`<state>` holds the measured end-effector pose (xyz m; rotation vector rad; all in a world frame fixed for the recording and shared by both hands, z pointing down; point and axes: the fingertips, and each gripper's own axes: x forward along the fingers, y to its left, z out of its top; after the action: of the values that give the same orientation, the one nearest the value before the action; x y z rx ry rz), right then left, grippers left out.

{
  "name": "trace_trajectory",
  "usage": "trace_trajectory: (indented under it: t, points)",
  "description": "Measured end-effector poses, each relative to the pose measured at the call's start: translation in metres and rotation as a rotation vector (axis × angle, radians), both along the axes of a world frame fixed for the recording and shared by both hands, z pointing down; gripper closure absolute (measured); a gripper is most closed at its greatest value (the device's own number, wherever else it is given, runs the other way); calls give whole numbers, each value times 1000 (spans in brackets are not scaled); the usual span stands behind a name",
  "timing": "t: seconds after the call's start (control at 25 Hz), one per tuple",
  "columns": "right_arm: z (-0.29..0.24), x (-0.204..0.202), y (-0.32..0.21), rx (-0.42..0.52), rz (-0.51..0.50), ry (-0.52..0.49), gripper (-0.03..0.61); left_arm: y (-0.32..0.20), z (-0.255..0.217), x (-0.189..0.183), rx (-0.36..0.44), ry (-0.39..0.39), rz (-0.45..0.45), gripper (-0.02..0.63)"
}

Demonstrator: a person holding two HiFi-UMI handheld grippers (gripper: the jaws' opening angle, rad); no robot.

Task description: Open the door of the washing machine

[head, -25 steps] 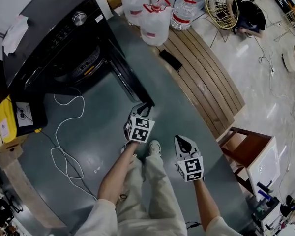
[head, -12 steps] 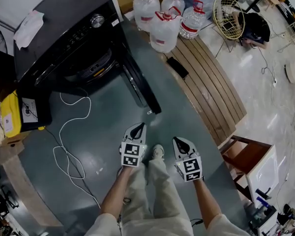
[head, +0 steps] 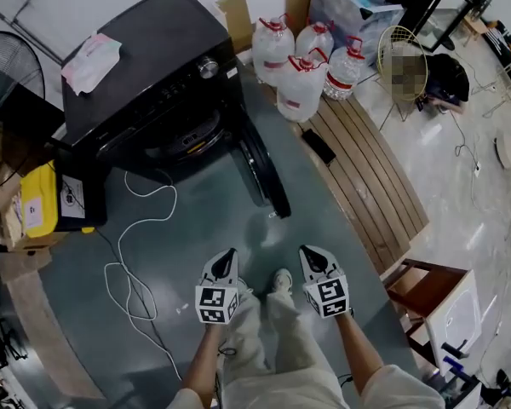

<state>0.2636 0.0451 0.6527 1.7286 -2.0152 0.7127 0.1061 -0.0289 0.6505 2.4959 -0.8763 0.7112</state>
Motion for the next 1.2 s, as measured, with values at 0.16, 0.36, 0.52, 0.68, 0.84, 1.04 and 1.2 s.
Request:
trace_trajectory:
  t: [0.16,0.36,0.52,0.68,0.84,1.04,1.2]
  points:
    - [-34,-9,-12,30,-7,9,580,-5,-42,-15,32,20,-23,606]
    - [-77,-14,-19,71,-12,18,580,-10,-95,-27,83,39,-51,606]
    - [-108,-16,-15,91,-1,21,580,-13,-132,-43,122,31,-83,606]
    - [-138,-18,-15,118,-1,32,580,-23,-165,-65,164,24,-126,606]
    - [-165,-18,-22,154,-8,49,580,-32,-193,-85,202,25,-184,606]
    - [-195,-24,-28,190,-24,61,580,-30,-218,-108,221,27,-238,606]
    - [-214,-32,-34,219,-38,70,580,-27,-232,-125,235,29,-273,606]
